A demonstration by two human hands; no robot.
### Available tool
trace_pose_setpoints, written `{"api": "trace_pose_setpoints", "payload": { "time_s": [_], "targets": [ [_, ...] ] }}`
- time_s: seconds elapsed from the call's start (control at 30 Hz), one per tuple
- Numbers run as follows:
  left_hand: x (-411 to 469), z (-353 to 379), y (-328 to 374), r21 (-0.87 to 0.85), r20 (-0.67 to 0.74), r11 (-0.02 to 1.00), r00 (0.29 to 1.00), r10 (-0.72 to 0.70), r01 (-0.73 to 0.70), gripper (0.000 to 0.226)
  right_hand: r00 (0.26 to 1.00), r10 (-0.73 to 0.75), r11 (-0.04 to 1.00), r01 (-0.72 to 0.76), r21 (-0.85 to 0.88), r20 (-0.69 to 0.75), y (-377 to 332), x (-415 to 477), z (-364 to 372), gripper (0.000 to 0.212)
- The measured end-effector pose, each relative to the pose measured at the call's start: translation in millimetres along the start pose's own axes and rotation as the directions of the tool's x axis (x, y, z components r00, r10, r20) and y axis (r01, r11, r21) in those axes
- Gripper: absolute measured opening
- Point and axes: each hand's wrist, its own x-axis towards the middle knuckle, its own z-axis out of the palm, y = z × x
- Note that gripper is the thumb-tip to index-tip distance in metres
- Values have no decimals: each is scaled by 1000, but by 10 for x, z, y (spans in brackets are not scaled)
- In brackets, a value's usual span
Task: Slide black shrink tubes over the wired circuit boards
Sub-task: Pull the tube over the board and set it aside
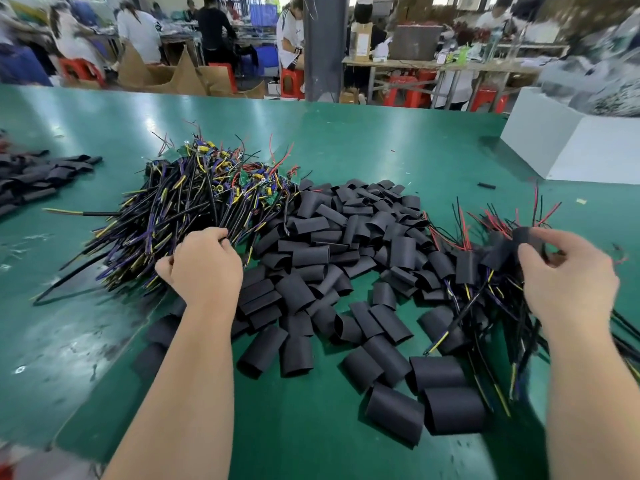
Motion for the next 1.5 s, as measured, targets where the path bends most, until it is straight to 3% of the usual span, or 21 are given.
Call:
{"api": "trace_pose_setpoints", "payload": {
  "time_s": [0.13,0.23,0.33,0.4,0.5,0.63,0.8,0.9,1.0,1.07,1.23,1.33,1.4,1.47,1.5],
  "targets": [
    [-2,-31,-9,-161,-69,987,997,-18,7,16,994,-107,994,107,-37,-18,-169,-104,34,24],
    [-8,-40,38,-250,-76,968,997,-22,2,30,993,-122,991,122,-51,10,-235,-178,72,18],
    [19,-41,13,-111,-50,994,999,7,-13,33,978,-44,989,72,-131,206,-209,-198,125,16],
    [12,-28,2,-45,13,999,1000,13,-12,30,932,-43,976,116,-185,359,-171,-203,157,20],
    [-25,-10,15,-87,57,996,998,-5,10,28,875,-28,948,177,-266,483,-97,-185,209,33],
    [-60,-12,60,-206,-34,978,999,16,-23,33,901,-36,931,187,-313,432,-59,-177,252,39],
    [-77,-53,140,-311,-139,944,988,68,-109,24,919,-68,943,186,-275,388,-99,-223,262,36],
    [-95,-25,134,-305,-75,947,993,86,-105,28,927,-82,949,185,-255,367,-117,-227,253,33],
    [-87,15,104,-236,125,969,986,109,-77,36,929,-91,954,184,-234,360,-139,-240,241,31],
    [-100,14,123,-252,163,957,969,188,-143,38,927,-94,959,183,-218,364,-155,-247,233,30],
    [-136,-44,212,-405,-68,853,941,330,-329,23,932,-104,963,182,-201,348,-189,-256,218,25],
    [-187,-61,248,-452,-111,789,904,412,-415,22,952,-121,980,160,-120,280,-251,-284,208,19],
    [-243,-83,298,-493,-122,728,866,484,-476,23,953,-95,995,87,39,288,-320,-329,221,18],
    [-312,-82,356,-542,-119,656,821,558,-525,24,884,-34,949,-117,292,465,-407,-404,266,19],
    [-348,-77,382,-569,-109,623,800,590,-537,24,804,-30,864,-278,420,594,-461,-463,292,21]
  ]
}}
